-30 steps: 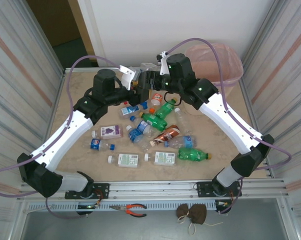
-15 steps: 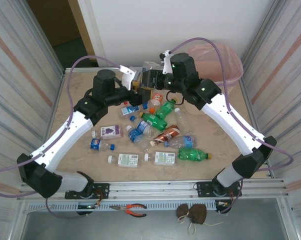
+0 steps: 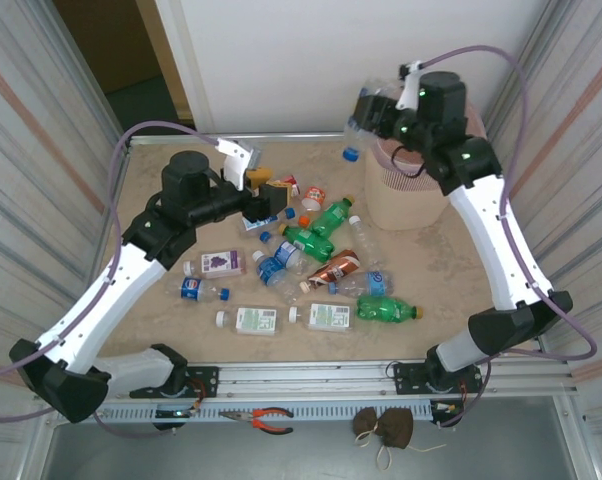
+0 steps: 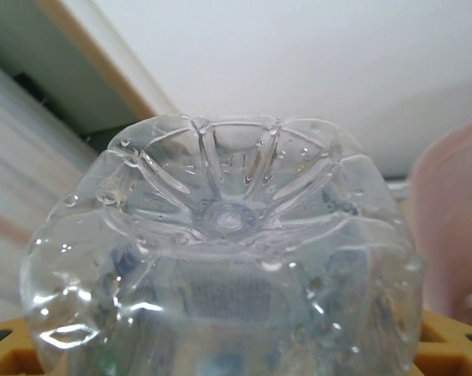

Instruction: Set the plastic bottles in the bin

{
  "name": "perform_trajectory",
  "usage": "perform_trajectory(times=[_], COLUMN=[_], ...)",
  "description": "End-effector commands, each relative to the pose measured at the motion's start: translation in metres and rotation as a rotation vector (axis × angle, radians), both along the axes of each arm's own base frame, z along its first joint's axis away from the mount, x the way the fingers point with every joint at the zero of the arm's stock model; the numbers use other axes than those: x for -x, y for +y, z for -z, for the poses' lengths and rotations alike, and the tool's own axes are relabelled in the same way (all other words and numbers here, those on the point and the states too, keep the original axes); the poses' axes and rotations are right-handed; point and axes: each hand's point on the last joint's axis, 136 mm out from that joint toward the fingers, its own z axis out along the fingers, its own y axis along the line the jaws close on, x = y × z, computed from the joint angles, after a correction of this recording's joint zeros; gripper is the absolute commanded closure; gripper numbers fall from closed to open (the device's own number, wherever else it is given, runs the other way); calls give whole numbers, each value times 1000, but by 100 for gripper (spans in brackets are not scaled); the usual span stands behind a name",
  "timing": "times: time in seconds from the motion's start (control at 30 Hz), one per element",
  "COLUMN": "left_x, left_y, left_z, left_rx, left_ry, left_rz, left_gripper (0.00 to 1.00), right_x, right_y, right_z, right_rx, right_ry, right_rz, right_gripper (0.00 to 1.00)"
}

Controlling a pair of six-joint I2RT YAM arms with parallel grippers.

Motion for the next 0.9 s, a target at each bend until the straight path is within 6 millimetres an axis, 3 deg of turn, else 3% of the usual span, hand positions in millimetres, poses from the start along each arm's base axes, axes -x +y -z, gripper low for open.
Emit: perform_trajectory(times=[0.0,0.17,0.37,0.67,0.87], left_x=[5,7,8,13,11], left_y=[12,20,28,40,46], left_z=[7,18,33,60,74], left_rx=[-34,-48,-57,-74,-59], left_ry=[-2,23,75,157,202], left_rz=[-41,-72,-113,-165,-199], left_gripper=[33,32,32,32,33], right_x=[-4,-30,-66,-108,-117], right_y=[-42,-92,-120,-137,-141], right_z=[-28,-18,31,150,225], right_rx=[113,258,415,560,547], right_ry=[-107,-106,20,347,546], right_rz=[81,184,187,129,89], right_gripper=[44,45,45,48,47])
